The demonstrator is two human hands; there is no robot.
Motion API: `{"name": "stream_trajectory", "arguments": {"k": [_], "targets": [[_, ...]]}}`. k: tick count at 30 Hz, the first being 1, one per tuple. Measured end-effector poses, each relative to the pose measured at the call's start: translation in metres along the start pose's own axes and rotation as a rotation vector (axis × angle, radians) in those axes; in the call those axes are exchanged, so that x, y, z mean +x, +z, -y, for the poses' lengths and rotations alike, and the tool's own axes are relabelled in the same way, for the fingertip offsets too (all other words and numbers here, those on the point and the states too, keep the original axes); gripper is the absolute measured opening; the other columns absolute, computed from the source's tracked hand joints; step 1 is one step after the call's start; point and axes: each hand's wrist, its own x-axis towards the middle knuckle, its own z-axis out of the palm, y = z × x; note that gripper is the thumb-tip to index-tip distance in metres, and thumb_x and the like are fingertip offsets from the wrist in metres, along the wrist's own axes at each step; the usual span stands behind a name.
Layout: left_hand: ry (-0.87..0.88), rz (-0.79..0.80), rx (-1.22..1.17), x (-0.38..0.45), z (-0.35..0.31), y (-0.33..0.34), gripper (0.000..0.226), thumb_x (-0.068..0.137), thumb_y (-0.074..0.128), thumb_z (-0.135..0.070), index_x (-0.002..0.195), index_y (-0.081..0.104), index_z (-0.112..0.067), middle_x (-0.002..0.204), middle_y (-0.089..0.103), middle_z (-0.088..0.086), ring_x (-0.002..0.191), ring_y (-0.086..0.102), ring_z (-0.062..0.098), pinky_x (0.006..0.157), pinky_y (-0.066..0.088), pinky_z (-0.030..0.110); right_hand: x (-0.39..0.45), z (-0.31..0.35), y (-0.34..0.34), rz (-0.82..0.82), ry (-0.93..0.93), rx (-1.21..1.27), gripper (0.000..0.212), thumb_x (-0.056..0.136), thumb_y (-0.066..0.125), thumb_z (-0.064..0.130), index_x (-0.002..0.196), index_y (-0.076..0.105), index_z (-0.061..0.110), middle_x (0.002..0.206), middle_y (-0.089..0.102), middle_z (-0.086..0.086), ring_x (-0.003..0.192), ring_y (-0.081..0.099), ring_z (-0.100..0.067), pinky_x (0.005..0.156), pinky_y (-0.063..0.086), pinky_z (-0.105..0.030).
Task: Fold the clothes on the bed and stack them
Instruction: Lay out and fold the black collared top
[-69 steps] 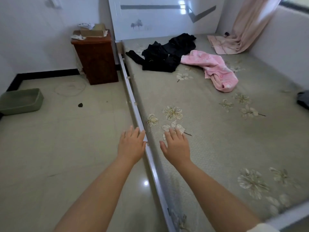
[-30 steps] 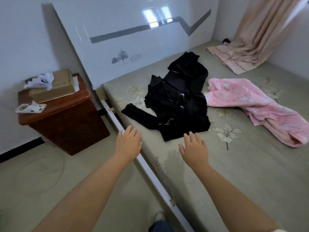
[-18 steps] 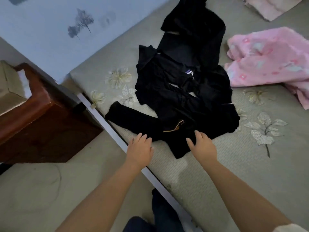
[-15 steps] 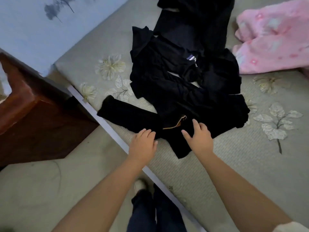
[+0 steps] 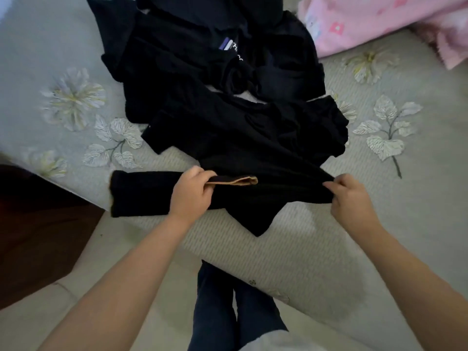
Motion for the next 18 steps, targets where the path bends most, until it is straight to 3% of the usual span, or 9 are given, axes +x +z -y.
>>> {"name": "stream_trajectory", "arguments": {"k": [3, 6, 8, 10, 13, 15, 18], "targets": [[0.053, -0.117, -0.037, -0.016, 0.004, -0.043, 0.018, 0.079, 0.049, 0.002, 0.088, 0.063, 0.005, 0.078, 0.056, 0.007, 0.074, 0.049, 0.018, 0.066, 0.030, 0.016, 0.010, -0.006, -0.015, -0.010, 0.208, -0.029, 0.023, 0.063, 0.057, -0.027, 0.081, 0.067, -0.016, 0.079, 0.056, -0.028, 0.068, 0.057, -0.044, 0.060, 0.049, -0.043], [-0.242, -0.245, -0.240, -0.028, 0.016, -0.065, 0.013, 0.091, 0.044, 0.001, 0.086, 0.055, -0.006, 0.076, 0.052, 0.005, 0.074, 0.047, 0.023, 0.063, 0.031, 0.018, 0.013, 0.007, -0.011, 0.196, 0.350, -0.134, 0.017, 0.074, 0.053, -0.014, 0.086, 0.065, -0.012, 0.095, 0.052, -0.026, 0.086, 0.052, -0.040, 0.067, 0.039, -0.037], [-0.377, -0.236, -0.317, -0.039, 0.026, -0.072, 0.012, 0.093, 0.043, -0.003, 0.088, 0.052, -0.008, 0.078, 0.051, 0.011, 0.075, 0.048, 0.026, 0.066, 0.034, 0.025, 0.008, 0.022, -0.005, 0.400, 0.356, -0.265, 0.020, 0.078, 0.053, -0.005, 0.092, 0.066, -0.004, 0.101, 0.052, -0.020, 0.092, 0.051, -0.034, 0.071, 0.037, -0.034], [-0.317, -0.128, -0.141, -0.052, 0.041, -0.076, 0.012, 0.092, 0.046, -0.002, 0.092, 0.057, 0.000, 0.082, 0.051, 0.015, 0.077, 0.047, 0.024, 0.065, 0.029, 0.024, 0.004, 0.033, -0.001, 0.481, 0.367, -0.384, 0.021, 0.083, 0.053, 0.006, 0.099, 0.065, 0.004, 0.104, 0.052, -0.012, 0.099, 0.049, -0.029, 0.080, 0.037, -0.033], [-0.276, 0.135, 0.169, -0.067, 0.065, -0.075, 0.023, 0.090, 0.046, -0.001, 0.109, 0.058, 0.004, 0.104, 0.056, 0.019, 0.096, 0.052, 0.030, 0.075, 0.037, 0.031, 0.002, 0.045, 0.006, 0.395, 0.340, -0.447, 0.027, 0.084, 0.055, 0.020, 0.109, 0.060, 0.010, 0.114, 0.052, -0.009, 0.112, 0.043, -0.027, 0.095, 0.029, -0.037], [-0.311, 0.227, 0.272, -0.067, 0.077, -0.072, 0.033, 0.089, 0.044, -0.002, 0.120, 0.054, -0.003, 0.121, 0.051, 0.016, 0.110, 0.048, 0.030, 0.086, 0.039, 0.035, 0.002, 0.058, 0.018, 0.283, 0.167, -0.360, 0.043, 0.077, 0.068, 0.021, 0.116, 0.058, 0.006, 0.119, 0.053, -0.015, 0.118, 0.043, -0.034, 0.101, 0.025, -0.045], [-0.226, 0.385, 0.526, -0.060, 0.083, -0.065, 0.039, 0.087, 0.043, -0.005, 0.124, 0.052, -0.012, 0.144, 0.032, 0.007, 0.129, 0.033, 0.025, 0.097, 0.033, 0.034, 0.011, 0.089, 0.039, 0.144, -0.129, -0.227, 0.059, 0.056, 0.085, 0.016, 0.109, 0.064, 0.001, 0.111, 0.061, -0.023, 0.109, 0.056, -0.041, 0.094, 0.037, -0.058]]}}
